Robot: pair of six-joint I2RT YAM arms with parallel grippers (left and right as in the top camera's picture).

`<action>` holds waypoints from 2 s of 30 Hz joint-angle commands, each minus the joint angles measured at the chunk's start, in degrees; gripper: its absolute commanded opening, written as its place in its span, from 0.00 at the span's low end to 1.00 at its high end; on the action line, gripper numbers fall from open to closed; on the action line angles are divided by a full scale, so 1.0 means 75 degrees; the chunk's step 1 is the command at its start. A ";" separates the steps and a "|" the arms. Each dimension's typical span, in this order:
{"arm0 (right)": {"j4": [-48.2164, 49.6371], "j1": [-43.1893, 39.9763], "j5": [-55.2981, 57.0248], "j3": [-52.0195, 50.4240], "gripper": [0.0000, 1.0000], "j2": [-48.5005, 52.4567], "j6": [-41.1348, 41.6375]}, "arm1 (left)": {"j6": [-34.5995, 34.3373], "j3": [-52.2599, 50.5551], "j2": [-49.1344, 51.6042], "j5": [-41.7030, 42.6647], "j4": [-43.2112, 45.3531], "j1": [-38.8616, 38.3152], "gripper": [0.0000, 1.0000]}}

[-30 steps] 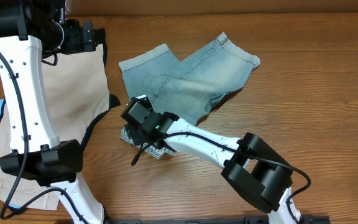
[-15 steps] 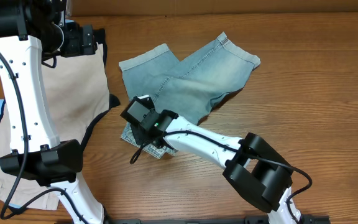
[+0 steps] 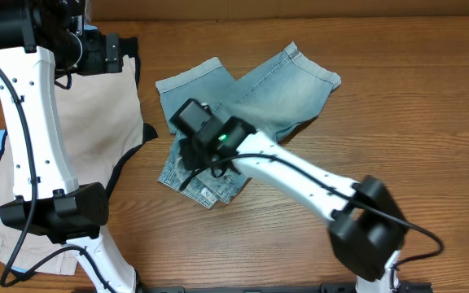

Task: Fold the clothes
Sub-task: 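Grasp the denim shorts near the waistband with the right gripper, then lift and drag the shorts rightward with the right gripper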

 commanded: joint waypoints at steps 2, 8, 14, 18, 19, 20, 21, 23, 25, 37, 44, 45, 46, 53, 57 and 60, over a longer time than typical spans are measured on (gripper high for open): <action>-0.0624 -0.1084 0.0047 0.0187 0.04 -0.1472 0.0073 | 0.0178 -0.0050 0.0055 -0.0192 0.0015 0.0009 1.00; -0.2410 -0.3139 0.0012 0.0181 0.04 -0.3244 0.0271 | 0.0175 -0.0047 0.0055 -0.0154 0.0009 -0.0006 1.00; -0.4097 -0.5269 -0.0006 0.0073 0.04 -0.4843 0.0408 | 0.0175 -0.0050 0.0055 0.0087 -0.0023 -0.0020 1.00; -0.4468 -0.6091 0.0119 0.0015 0.04 -0.5421 0.0332 | 0.0525 -0.0050 0.0055 0.0527 -0.0189 -0.0163 1.00; -0.4514 -0.6210 0.0119 0.0015 0.04 -0.5493 0.0213 | 0.0670 -0.0050 0.0055 0.0670 -0.0233 -0.0254 1.00; -0.4552 -0.6289 0.0149 0.0015 0.04 -0.5523 0.0172 | 0.0737 -0.0050 0.0055 0.0723 -0.0265 -0.0341 1.00; -0.4587 -0.6336 0.0175 0.0015 0.04 -0.5525 0.0172 | 0.0796 -0.0050 0.0055 0.0729 -0.0291 -0.0481 1.00; -0.4619 -0.6411 0.0192 0.0015 0.04 -0.5511 0.0172 | 0.0871 -0.0050 0.0055 0.0702 -0.0300 -0.0758 1.00; -0.4602 -0.6458 0.0201 0.0015 0.04 -0.5511 0.0172 | 0.0921 -0.0050 0.0061 0.0705 -0.0277 -0.1035 1.00; -0.4290 -0.6939 0.0277 0.0015 0.04 -0.5514 -0.0061 | 0.1568 -0.0055 0.0982 0.1186 -0.0184 -0.3063 1.00; -0.4095 -0.7082 0.0245 0.0015 0.04 -0.5511 -0.0204 | 0.1836 -0.0055 0.2369 0.1408 0.0449 -0.4500 1.00; -0.4077 -0.7082 0.0245 0.0015 0.04 -0.5511 -0.0204 | 0.1836 -0.0055 0.2553 0.1413 0.0554 -0.4654 1.00; -0.4060 -0.7082 0.0248 0.0015 0.04 -0.5511 -0.0204 | 0.1830 -0.0055 0.2739 0.1408 0.0662 -0.4814 1.00; -0.3949 -0.7082 0.0248 0.0015 0.04 -0.5511 -0.0230 | 0.0915 -0.0055 0.4109 -0.0414 0.0985 -0.5616 1.00; -0.3940 -0.7082 0.0248 0.0015 0.04 -0.5511 -0.0236 | 0.0676 -0.0055 0.4616 -0.0705 0.1005 -0.5683 1.00; -0.3928 -0.7082 0.0248 0.0015 0.04 -0.5511 -0.0236 | 0.0644 -0.0055 0.4817 -0.0679 0.1058 -0.5671 1.00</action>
